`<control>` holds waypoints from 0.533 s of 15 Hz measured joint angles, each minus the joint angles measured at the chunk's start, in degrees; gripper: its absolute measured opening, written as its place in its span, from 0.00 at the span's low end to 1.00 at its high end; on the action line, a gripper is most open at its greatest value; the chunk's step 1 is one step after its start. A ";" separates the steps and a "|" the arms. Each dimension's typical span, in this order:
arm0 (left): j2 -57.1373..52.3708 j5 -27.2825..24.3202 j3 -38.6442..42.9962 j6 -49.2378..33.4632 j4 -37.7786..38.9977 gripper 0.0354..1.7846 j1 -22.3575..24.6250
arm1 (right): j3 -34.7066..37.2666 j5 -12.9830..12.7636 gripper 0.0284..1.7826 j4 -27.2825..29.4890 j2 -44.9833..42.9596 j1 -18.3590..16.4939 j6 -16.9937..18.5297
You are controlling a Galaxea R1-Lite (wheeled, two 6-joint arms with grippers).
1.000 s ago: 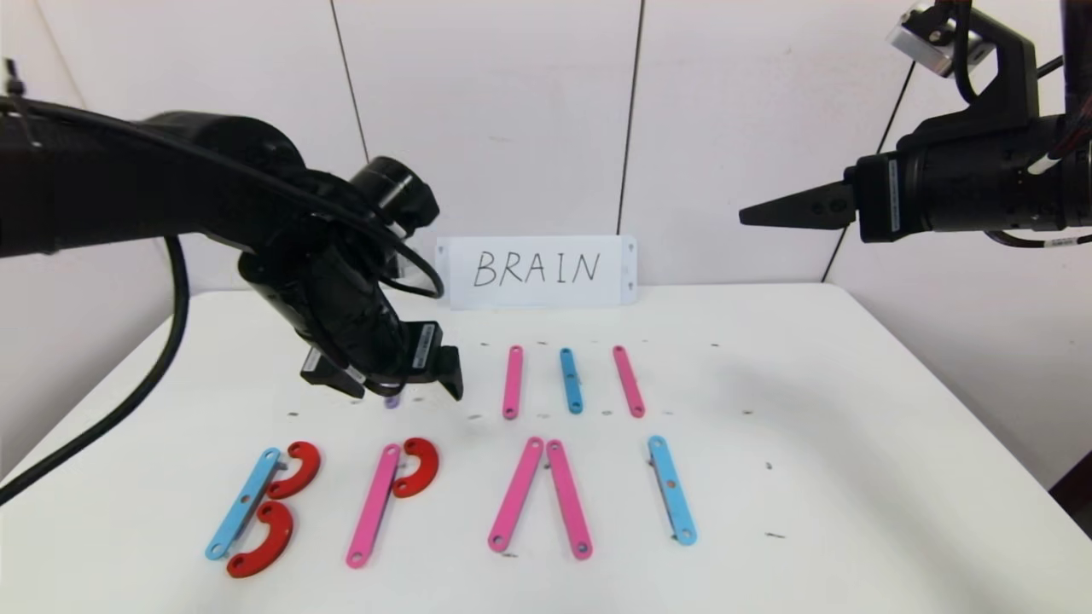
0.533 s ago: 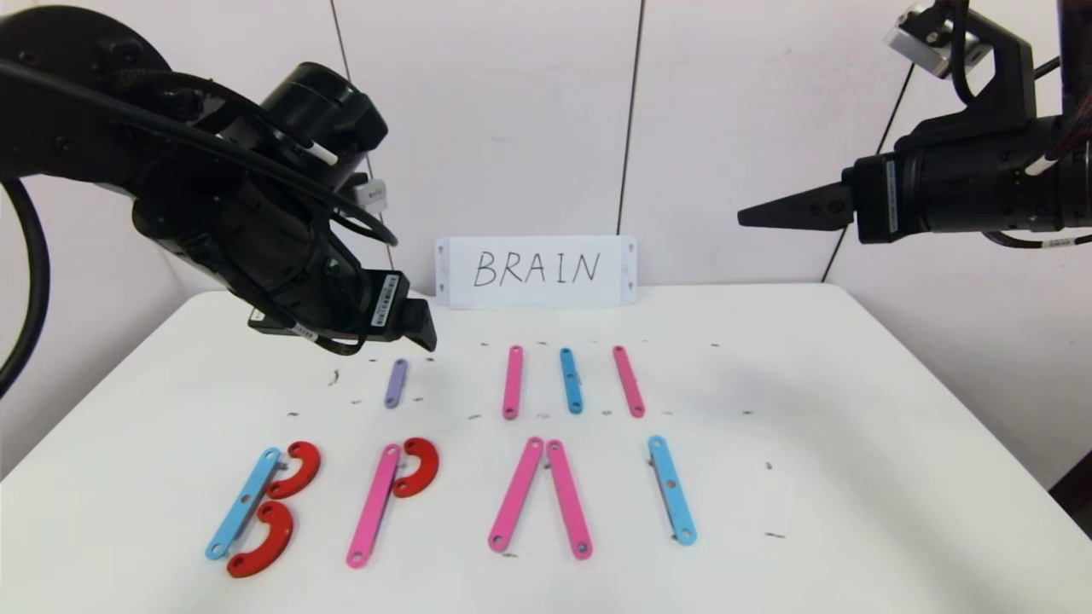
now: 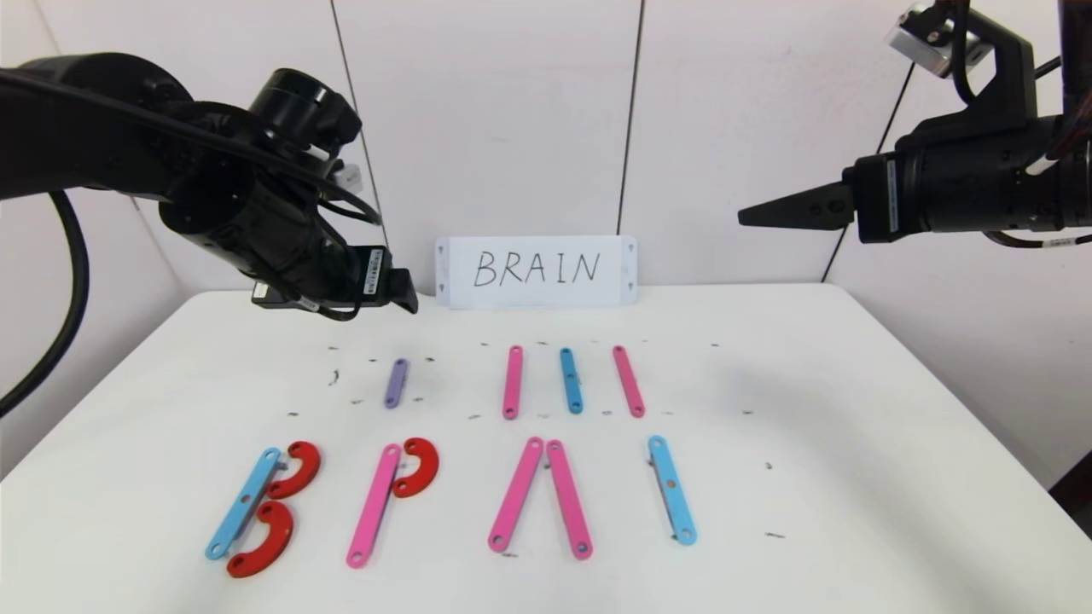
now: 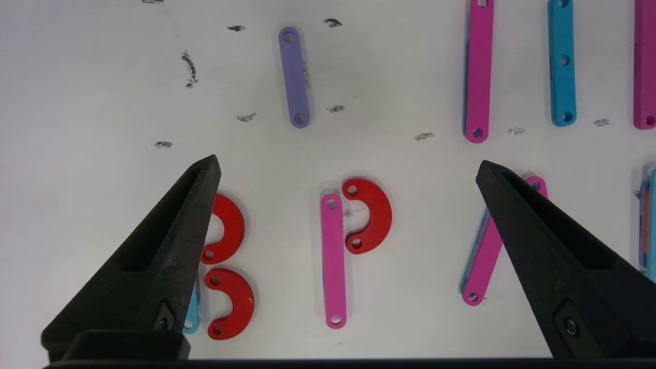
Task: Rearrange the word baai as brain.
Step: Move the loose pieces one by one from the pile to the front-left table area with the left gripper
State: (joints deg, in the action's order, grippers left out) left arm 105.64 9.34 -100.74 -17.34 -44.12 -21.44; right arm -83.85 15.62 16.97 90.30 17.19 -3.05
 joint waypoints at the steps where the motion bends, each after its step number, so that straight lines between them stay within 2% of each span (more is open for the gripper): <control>1: 0.91 -0.09 -0.02 0.00 0.82 0.98 1.07 | 0.00 0.00 0.98 0.02 0.00 0.01 0.00; 8: 9.51 -0.72 -0.11 -0.09 5.32 0.98 6.21 | 0.00 0.00 0.98 0.00 0.00 0.04 0.00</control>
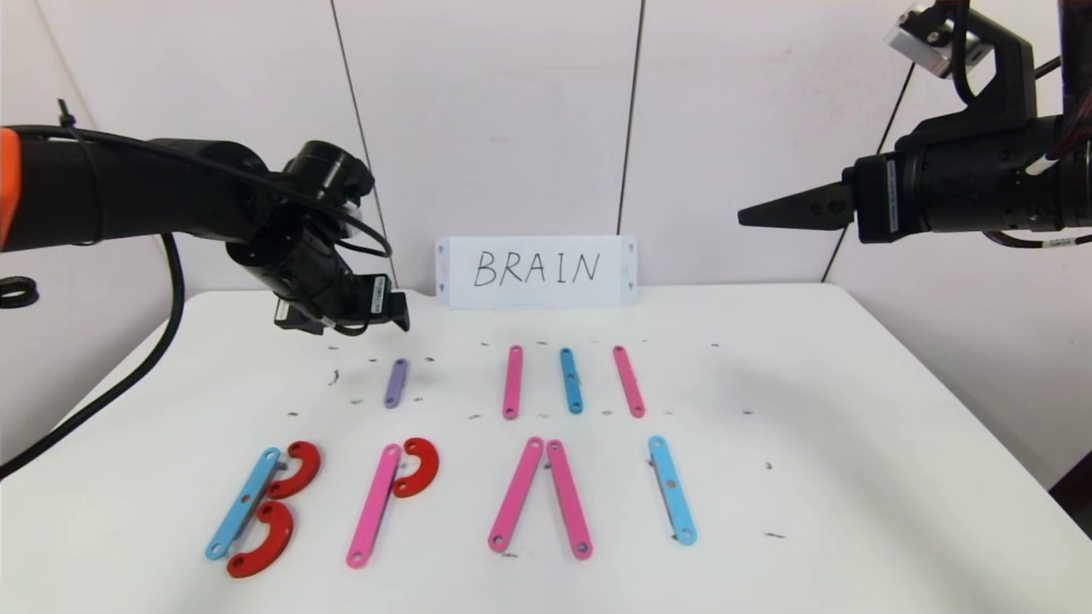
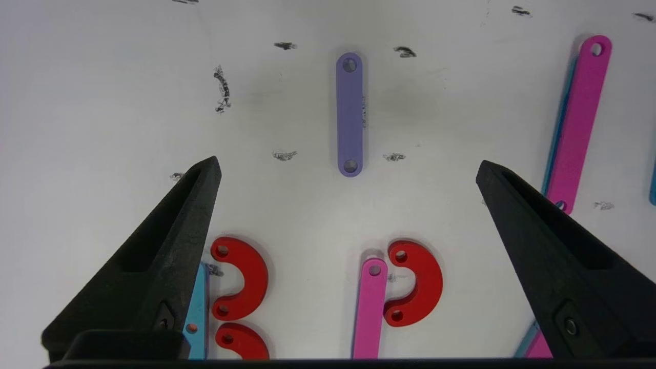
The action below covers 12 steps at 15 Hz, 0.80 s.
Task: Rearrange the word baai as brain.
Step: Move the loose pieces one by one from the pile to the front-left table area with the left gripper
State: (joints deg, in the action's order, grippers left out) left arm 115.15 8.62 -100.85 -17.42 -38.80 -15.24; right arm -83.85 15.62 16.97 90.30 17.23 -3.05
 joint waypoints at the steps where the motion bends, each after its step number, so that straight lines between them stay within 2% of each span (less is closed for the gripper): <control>1: 1.38 0.00 0.00 -0.02 0.17 0.98 0.26 | 0.00 0.00 0.98 0.00 0.00 0.00 0.00; 12: 11.86 -2.06 0.41 -0.05 3.47 0.98 1.93 | 0.00 -0.05 0.98 -0.22 0.00 -0.13 0.00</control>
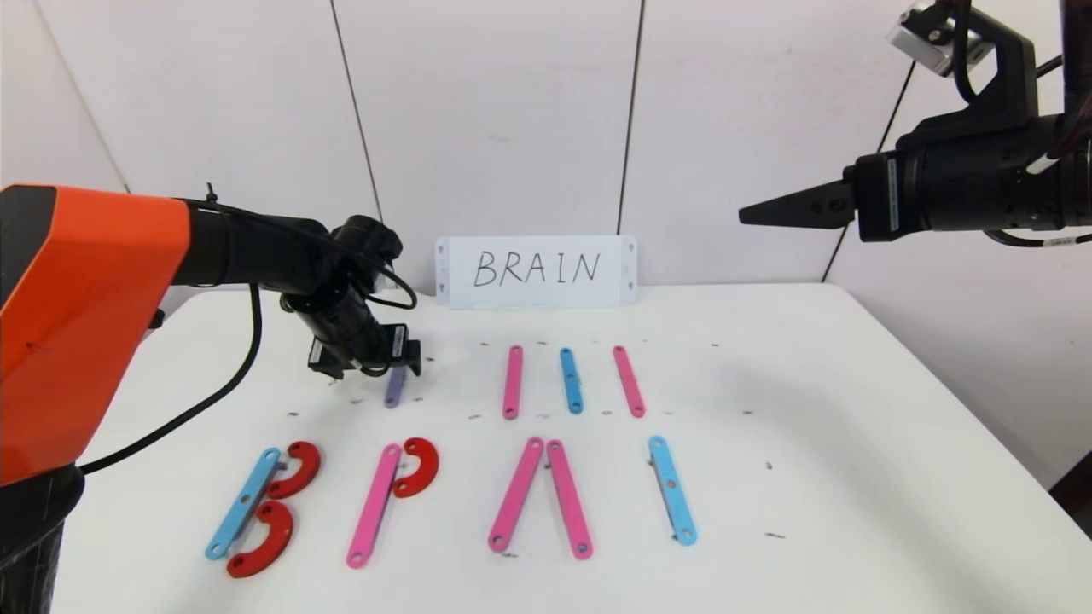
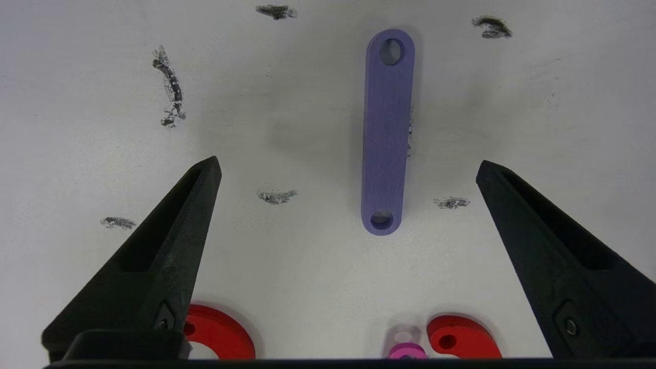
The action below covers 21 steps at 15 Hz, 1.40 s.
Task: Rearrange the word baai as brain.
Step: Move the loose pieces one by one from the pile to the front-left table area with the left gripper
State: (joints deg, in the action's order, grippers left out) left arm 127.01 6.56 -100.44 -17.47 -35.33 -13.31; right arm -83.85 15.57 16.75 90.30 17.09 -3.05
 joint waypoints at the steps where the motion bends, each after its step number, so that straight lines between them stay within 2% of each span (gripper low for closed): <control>1: 0.46 -0.04 -0.06 -0.05 0.39 0.98 0.09 | 0.00 0.05 0.98 0.02 0.00 0.00 0.00; 7: 2.06 -0.37 0.28 0.00 2.84 0.97 0.48 | 0.00 0.06 0.98 -0.07 0.05 0.02 0.00; 9: 2.47 -0.39 0.28 0.00 2.91 0.91 0.48 | 0.00 0.05 0.98 0.00 0.06 0.02 0.00; 12: 2.82 -0.48 0.24 0.02 2.93 0.70 0.50 | 0.00 0.06 0.98 0.11 0.24 0.10 -0.04; 15: 2.89 -0.45 0.24 0.05 2.93 0.38 0.44 | 0.00 0.06 0.98 0.09 0.33 0.11 -0.06; 17: 2.84 -0.50 0.24 0.05 2.93 0.21 0.39 | 0.00 0.06 0.98 0.06 0.37 0.11 -0.09; 18: 2.84 -0.52 0.24 -0.02 2.91 0.15 0.34 | 0.00 0.05 0.98 0.09 0.37 0.13 -0.06; 21: 2.78 -0.48 0.28 -0.09 2.89 0.13 0.30 | 0.00 0.05 0.98 0.11 0.41 0.10 -0.06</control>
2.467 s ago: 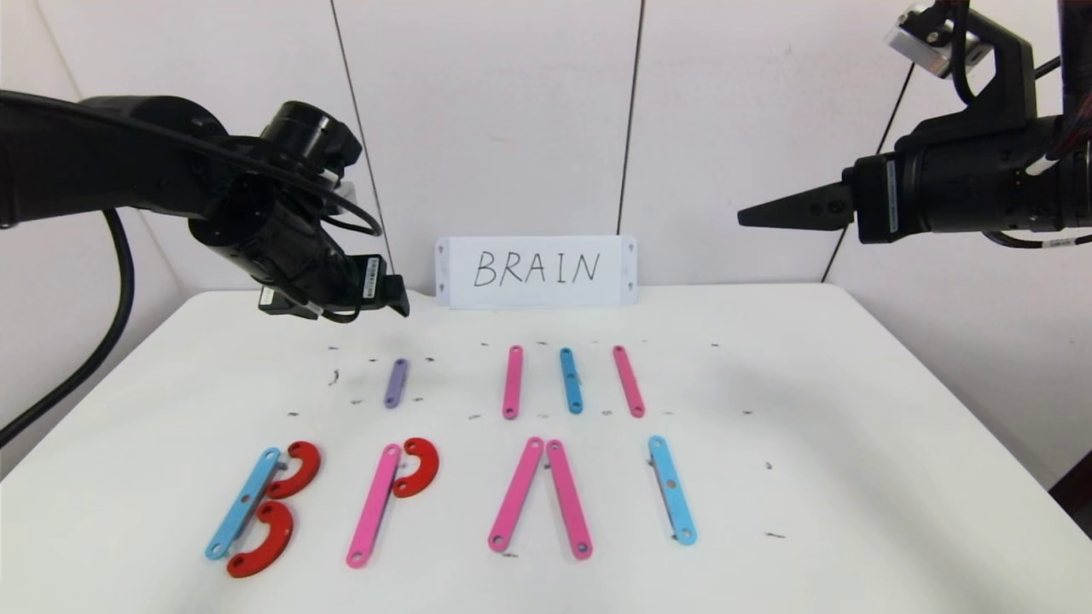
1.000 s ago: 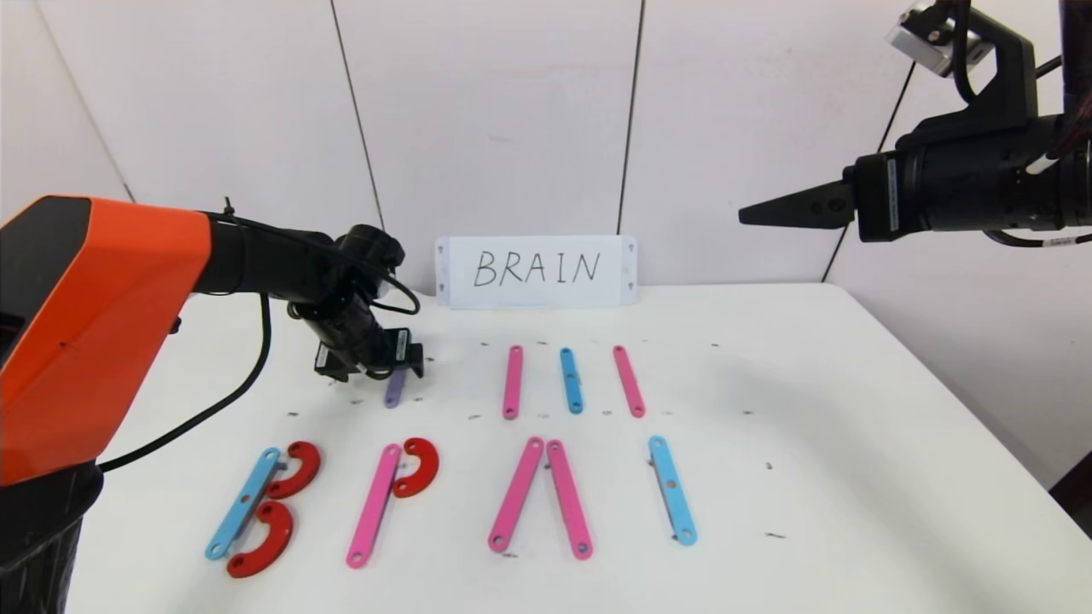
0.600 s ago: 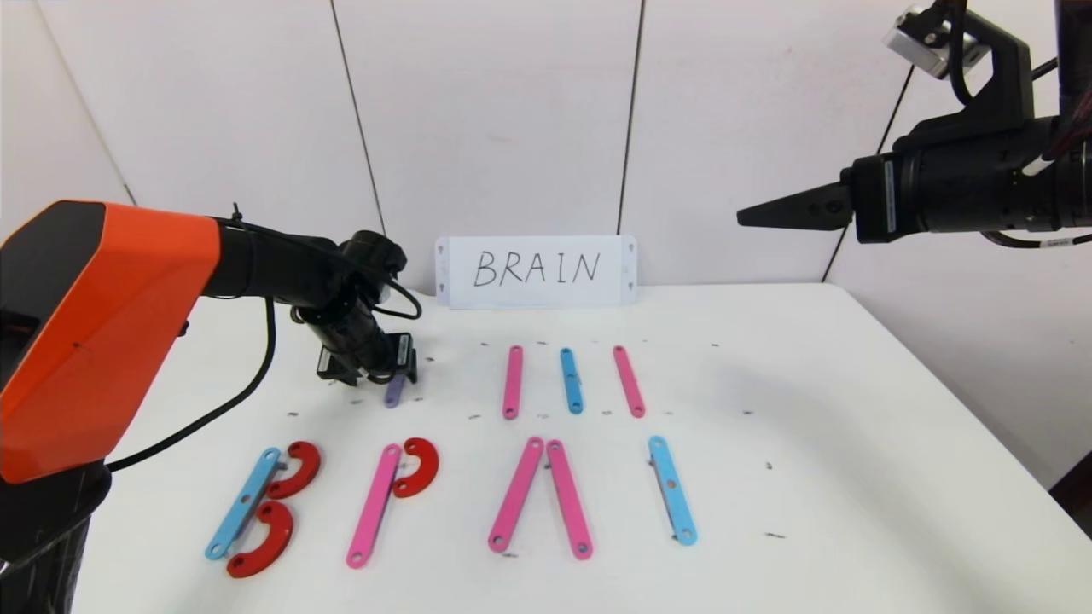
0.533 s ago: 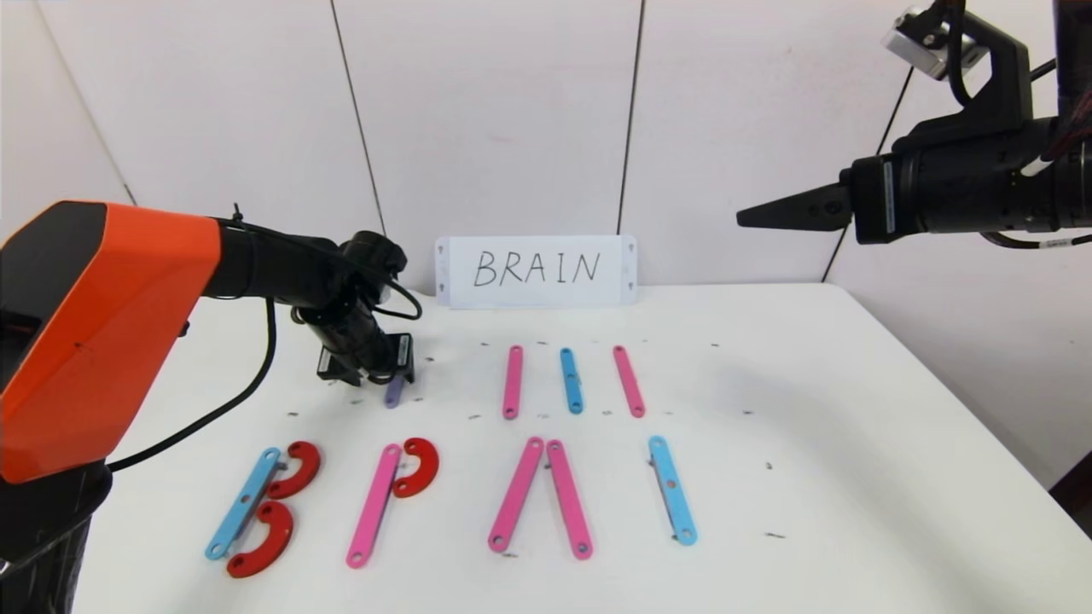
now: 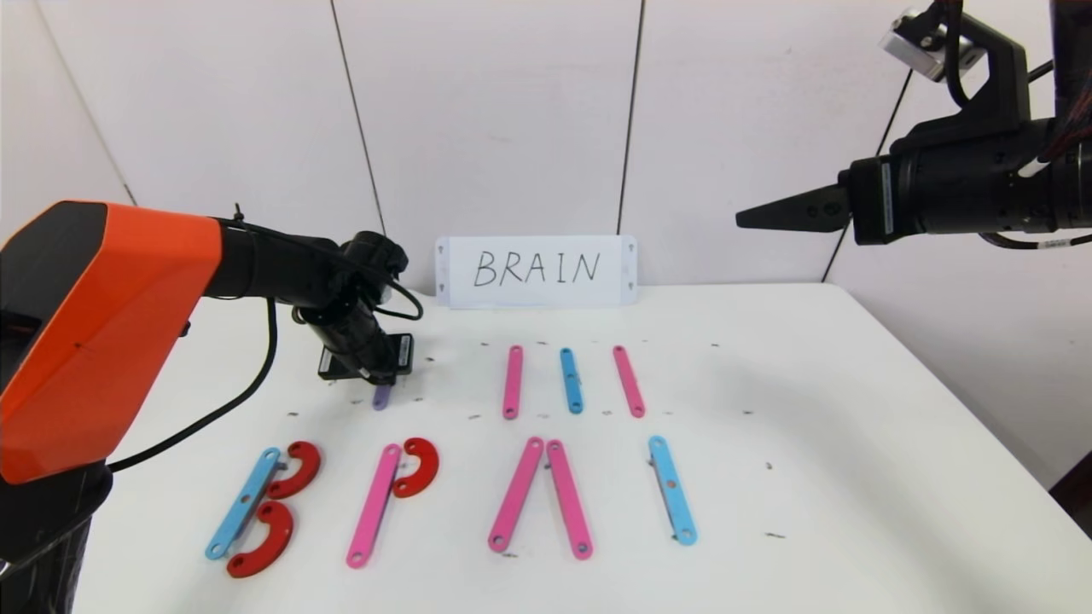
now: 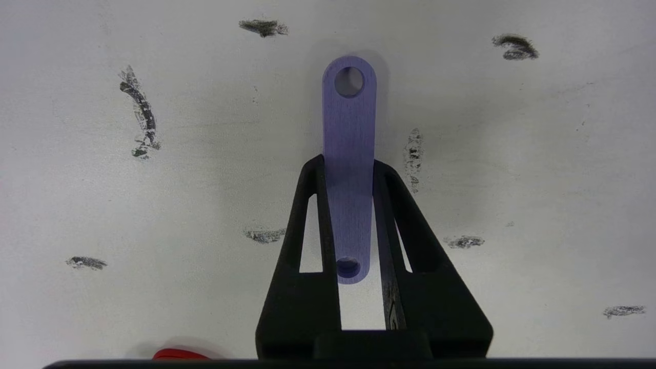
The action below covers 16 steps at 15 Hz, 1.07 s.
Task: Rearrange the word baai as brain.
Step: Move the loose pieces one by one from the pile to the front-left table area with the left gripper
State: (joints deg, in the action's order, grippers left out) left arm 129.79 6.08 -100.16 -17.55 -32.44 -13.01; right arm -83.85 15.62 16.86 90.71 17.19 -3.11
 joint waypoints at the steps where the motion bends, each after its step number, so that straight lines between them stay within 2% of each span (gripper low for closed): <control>1: -0.16 0.09 0.00 0.02 -0.02 0.13 0.00 | 0.00 -0.02 0.98 0.02 -0.02 0.00 -0.02; 10: -8.79 0.28 0.27 -0.91 -1.96 0.13 -0.49 | 0.00 0.00 0.98 0.17 -0.24 0.01 -0.02; 16: -18.43 0.66 0.71 -5.95 -7.47 0.13 -5.29 | 0.00 0.01 0.98 0.20 -0.52 0.01 0.00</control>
State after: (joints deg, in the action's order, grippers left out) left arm 111.36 6.74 -99.45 -23.50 -39.91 -18.30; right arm -83.85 15.63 17.05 90.19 17.20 -3.11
